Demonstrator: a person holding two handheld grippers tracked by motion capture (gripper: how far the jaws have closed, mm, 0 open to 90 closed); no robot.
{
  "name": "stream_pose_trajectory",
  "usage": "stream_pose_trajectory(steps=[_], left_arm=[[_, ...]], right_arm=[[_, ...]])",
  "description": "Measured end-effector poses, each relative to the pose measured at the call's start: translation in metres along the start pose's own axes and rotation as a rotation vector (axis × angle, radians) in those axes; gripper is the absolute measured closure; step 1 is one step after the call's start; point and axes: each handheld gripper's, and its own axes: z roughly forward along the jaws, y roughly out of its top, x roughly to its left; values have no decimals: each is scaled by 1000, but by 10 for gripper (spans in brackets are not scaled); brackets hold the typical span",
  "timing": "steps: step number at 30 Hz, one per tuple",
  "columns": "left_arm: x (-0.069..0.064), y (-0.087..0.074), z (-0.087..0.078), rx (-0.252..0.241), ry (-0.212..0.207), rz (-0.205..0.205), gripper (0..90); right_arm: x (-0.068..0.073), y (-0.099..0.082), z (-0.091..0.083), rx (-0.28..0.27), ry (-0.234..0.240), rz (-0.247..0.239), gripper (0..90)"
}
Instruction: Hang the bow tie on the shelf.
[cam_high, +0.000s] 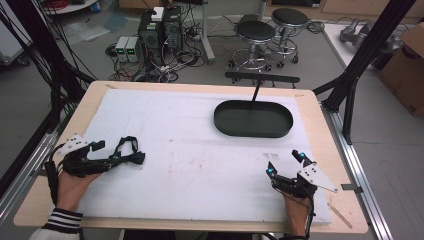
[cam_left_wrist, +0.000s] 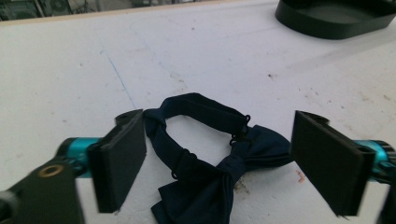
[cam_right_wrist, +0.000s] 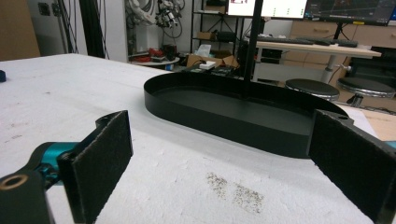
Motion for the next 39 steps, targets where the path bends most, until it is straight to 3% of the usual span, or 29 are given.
stream_pose_trajectory(steps=[3,8,9,15,19,23,27,33,35,39], left_arm=[[2,10,3,64,-8,6,256],[2,16,8,128,-2,16,263],[1,17,11,163,4,30,268],[2,17,18,232,0,6,297],[2,15,20,258,-4,17,333],[6,15,24,279,4,1,363],[8,16,30,317,43,-5,374],[4,23,35,336,68,7,413],[4,23,37,371,81,11,440],[5,22,38,390,94,22,461]], right_arm=[[0,0,0,0,-1,-1,59],[0,0,0,0,0,-1,59],[0,0,0,0,0,-2,59],[0,0,0,0,0,-2,59],[0,0,0,0,-1,-3,59],[0,0,0,1,-1,-1,59],[0,0,0,0,-1,-8,60],[0,0,0,-1,1,-5,59],[0,0,0,-1,1,-8,59],[0,0,0,-1,2,-8,59]])
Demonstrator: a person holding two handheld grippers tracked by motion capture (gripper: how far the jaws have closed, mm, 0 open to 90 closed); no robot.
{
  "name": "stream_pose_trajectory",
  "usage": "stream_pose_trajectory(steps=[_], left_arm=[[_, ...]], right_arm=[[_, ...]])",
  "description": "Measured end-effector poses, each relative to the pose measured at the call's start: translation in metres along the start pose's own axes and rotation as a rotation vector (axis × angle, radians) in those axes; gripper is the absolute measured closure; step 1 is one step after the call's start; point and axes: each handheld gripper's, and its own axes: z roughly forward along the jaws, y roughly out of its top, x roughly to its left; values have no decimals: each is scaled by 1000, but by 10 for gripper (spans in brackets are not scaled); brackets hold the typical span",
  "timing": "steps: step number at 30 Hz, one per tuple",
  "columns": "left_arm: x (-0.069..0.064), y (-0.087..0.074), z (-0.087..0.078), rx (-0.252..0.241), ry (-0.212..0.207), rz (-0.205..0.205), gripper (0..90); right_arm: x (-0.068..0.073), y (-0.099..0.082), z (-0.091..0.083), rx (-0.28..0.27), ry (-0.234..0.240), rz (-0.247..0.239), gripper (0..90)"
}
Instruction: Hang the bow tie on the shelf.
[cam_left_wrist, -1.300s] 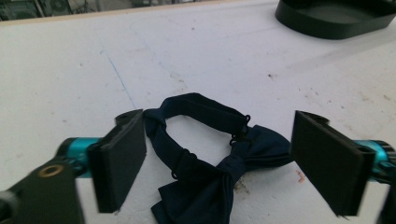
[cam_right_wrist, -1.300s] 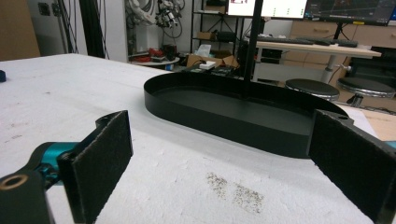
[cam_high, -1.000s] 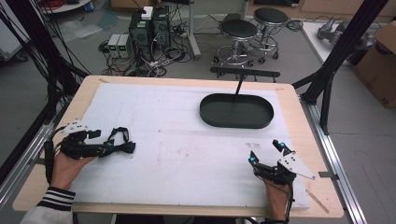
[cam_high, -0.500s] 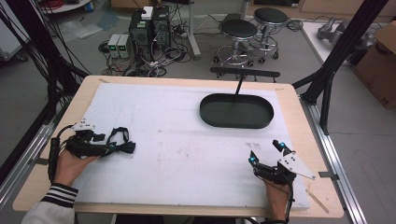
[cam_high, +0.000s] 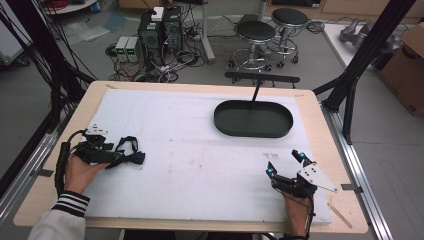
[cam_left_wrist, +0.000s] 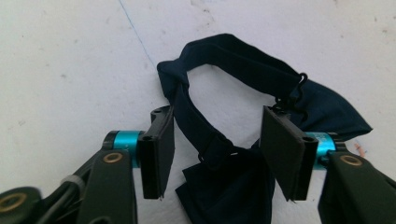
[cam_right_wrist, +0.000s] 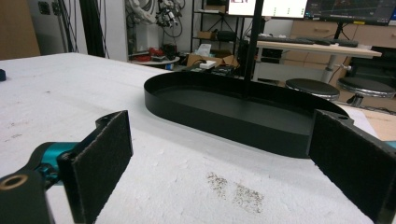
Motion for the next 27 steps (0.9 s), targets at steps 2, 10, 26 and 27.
stream_pose_trajectory(steps=[2,10,26,27], left_arm=[[-1,0,0,2,8,-7,466],[0,-3,0,19,-4,-21,497],[3,0,7,36,0,-78,617],[3,1,8,49,-8,-99,623]], right_arm=[[0,0,0,0,0,0,59],[0,0,0,-1,-2,-2,59],[1,0,0,1,-4,-4,59],[1,0,0,1,-4,-4,59]])
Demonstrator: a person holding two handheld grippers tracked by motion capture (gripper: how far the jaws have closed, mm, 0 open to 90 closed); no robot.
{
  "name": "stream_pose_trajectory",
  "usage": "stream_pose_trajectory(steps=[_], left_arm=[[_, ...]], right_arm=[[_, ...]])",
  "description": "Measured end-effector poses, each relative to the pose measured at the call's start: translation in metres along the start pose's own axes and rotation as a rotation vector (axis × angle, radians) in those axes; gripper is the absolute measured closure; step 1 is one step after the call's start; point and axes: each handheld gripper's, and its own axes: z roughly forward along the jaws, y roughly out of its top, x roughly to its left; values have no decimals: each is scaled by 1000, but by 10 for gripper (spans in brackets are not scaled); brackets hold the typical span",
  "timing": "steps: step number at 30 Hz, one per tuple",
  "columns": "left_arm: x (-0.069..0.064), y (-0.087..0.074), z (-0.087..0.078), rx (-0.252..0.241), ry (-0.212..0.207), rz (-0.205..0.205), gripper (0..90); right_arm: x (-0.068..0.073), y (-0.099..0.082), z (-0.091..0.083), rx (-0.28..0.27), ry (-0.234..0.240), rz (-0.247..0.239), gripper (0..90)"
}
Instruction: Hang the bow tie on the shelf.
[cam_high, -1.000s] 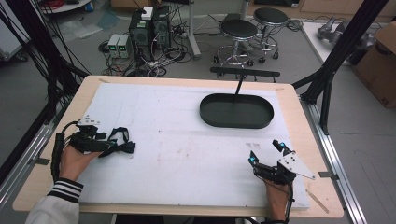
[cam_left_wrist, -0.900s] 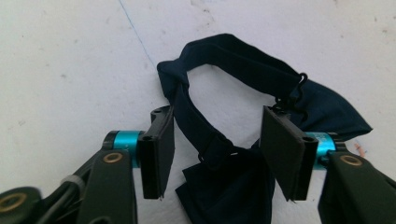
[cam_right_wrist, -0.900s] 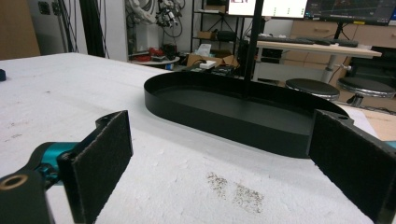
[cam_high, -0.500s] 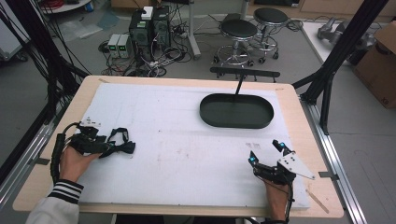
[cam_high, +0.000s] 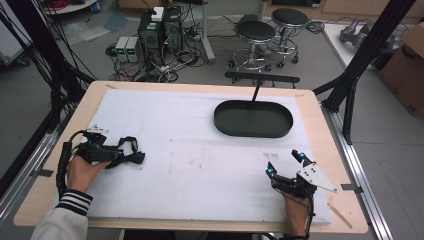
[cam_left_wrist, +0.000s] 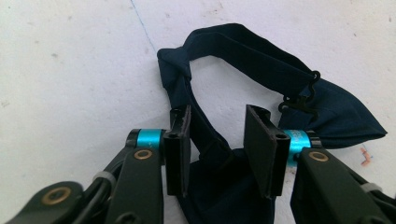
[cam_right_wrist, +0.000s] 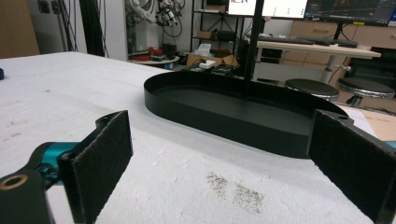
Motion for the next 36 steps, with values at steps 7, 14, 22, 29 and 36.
stream_pose_trajectory(steps=[7,14,22,29,36], left_arm=[[8,3,4,50,-40,-111,670],[4,3,6,53,-12,-80,815],[-1,3,5,32,10,-36,846],[-5,3,-1,-30,3,0,853],[-9,4,-11,-140,-22,10,857]], right_arm=[[0,0,0,1,0,1,59],[0,0,0,0,0,0,60],[0,0,0,1,0,1,59],[0,0,0,1,0,2,59],[0,0,0,1,-1,-1,59]])
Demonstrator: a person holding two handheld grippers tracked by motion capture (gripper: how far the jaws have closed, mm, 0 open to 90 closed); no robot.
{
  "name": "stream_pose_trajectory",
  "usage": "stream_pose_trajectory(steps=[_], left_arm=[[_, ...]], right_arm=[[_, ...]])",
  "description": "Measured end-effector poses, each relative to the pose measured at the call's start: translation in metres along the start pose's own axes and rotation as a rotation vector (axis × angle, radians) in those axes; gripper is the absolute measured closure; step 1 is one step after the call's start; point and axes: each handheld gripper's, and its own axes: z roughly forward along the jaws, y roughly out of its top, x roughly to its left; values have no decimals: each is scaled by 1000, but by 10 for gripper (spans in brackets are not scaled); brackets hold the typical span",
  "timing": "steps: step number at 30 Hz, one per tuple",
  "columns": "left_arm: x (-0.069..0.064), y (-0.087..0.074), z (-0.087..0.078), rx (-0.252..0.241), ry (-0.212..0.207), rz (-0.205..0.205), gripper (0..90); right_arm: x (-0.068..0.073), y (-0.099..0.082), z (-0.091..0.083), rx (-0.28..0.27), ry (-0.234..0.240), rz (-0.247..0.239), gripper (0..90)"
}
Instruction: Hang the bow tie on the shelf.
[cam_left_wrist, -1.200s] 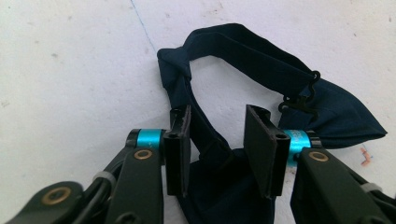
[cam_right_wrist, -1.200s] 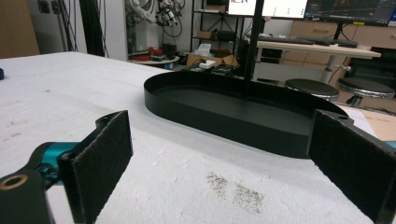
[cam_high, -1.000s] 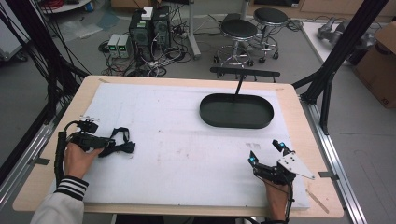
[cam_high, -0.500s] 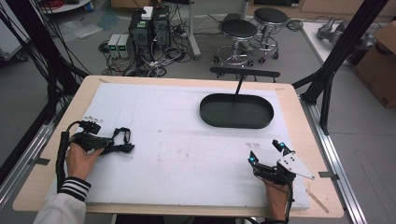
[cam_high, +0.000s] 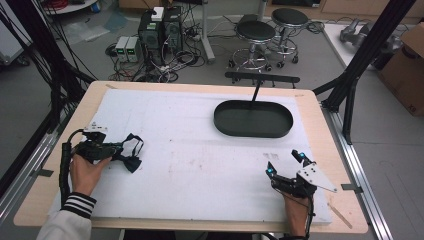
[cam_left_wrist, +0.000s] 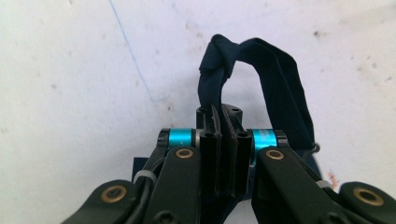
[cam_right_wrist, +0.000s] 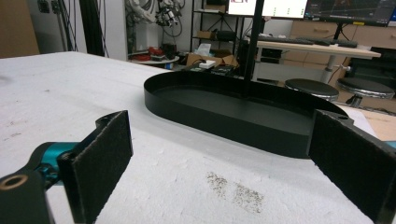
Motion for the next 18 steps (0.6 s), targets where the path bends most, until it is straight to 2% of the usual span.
stream_pose_trajectory(steps=[8,13,16,18], left_arm=[[-8,3,-8,-141,-29,19,858],[-13,6,-10,-198,-50,20,858],[-17,9,-12,-240,-56,38,858],[-22,12,-14,-287,-68,55,858]], right_arm=[[0,0,0,-2,1,-2,59],[0,0,0,-2,0,-1,59],[0,0,0,-2,0,0,59],[1,0,0,3,0,2,59]])
